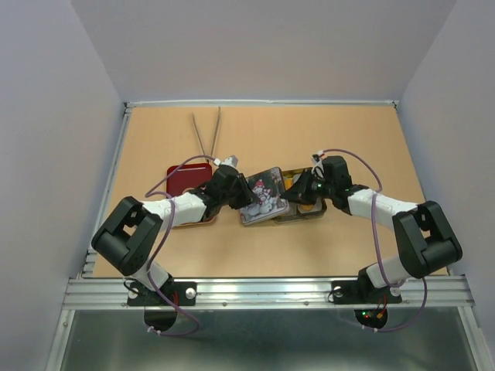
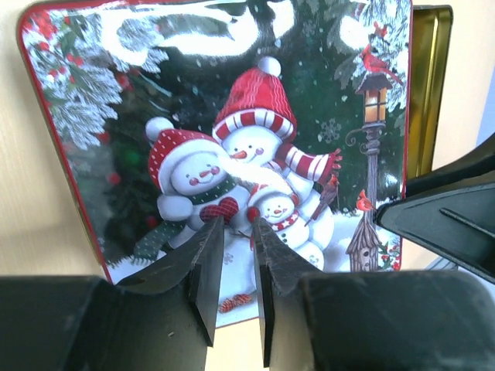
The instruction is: Pack the cookies
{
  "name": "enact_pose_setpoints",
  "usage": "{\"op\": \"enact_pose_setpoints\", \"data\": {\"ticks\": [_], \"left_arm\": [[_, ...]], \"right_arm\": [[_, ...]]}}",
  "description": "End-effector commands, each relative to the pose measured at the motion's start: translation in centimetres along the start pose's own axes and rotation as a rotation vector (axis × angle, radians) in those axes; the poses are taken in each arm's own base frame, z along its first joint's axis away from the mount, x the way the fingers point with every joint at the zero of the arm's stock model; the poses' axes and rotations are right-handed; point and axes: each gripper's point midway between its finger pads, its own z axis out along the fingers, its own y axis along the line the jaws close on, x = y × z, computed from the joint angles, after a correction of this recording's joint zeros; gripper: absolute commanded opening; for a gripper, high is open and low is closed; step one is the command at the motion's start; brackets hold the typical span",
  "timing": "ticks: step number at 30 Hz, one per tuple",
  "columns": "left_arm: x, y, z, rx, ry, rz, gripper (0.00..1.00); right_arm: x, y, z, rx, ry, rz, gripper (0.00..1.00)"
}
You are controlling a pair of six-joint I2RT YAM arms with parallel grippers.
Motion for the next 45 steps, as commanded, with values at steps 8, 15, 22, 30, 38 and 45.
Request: {"op": "enact_pose_setpoints", "data": {"ticks": [8,15,22,30,38,45], "left_arm": [[-2.9,-3.9,-5.3,0.067,-0.082,0.038,0.51],[-4.7,-5.7,-9.7,0.114,-0.170,0.026,0.53],[-4.2,-4.9,-9.7,0.083,-0.163,0.065,0.53],[-3.2,-6.4,-4.1,0.058,-0.080,0.132,0.52],[-2.1,-7.7,0.7,0.041,0.000,0.201,0.50],[-1.0,-6.8,3.1,-0.018,0.052,0.246,0.48]], "right_arm": [[-4.2,6.6,-1.1,-0.153,-0.093,-0.085,0.00],[-8.2,10.0,-4.2,-0.265,-0.139,-0.093,0.00],[-16.2,7.6,-11.9,-0.217,-0.379,-0.070,0.01],[-16.6,4.9,-14.5,-0.116,-0.430,-0.054,0.00],[-14.3,2.5,-14.0,-0.094,-0.401,0.015,0.00],[-14.1,1.9,-13.7,-0.085,-0.391,0.018,0.00]]}}
